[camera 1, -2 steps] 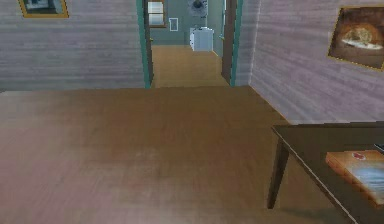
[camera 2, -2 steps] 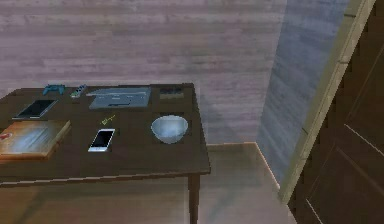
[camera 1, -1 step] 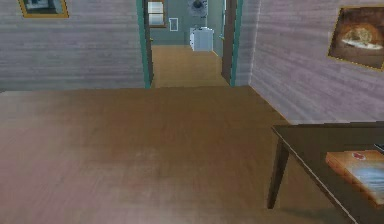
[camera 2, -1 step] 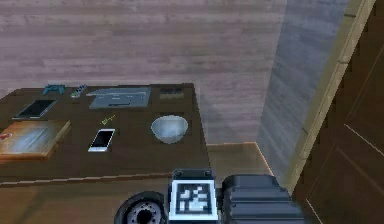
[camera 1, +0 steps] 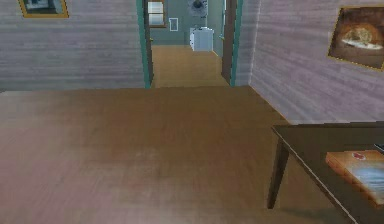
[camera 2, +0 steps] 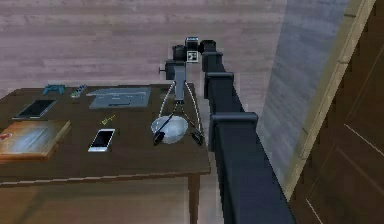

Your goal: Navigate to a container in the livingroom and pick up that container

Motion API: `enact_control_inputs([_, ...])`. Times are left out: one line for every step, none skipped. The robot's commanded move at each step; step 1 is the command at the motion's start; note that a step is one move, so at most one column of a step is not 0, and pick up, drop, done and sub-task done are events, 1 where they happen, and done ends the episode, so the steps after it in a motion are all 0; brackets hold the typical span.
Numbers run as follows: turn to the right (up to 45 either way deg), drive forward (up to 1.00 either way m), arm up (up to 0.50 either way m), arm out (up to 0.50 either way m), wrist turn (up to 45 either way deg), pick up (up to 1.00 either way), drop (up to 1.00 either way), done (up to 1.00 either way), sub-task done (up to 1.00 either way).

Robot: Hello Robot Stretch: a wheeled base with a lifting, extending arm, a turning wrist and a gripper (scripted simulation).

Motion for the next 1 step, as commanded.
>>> enact_control_inputs([0.0,0.0,0.0,0.0,45.0,0.0,0.0,0.0,0.0])
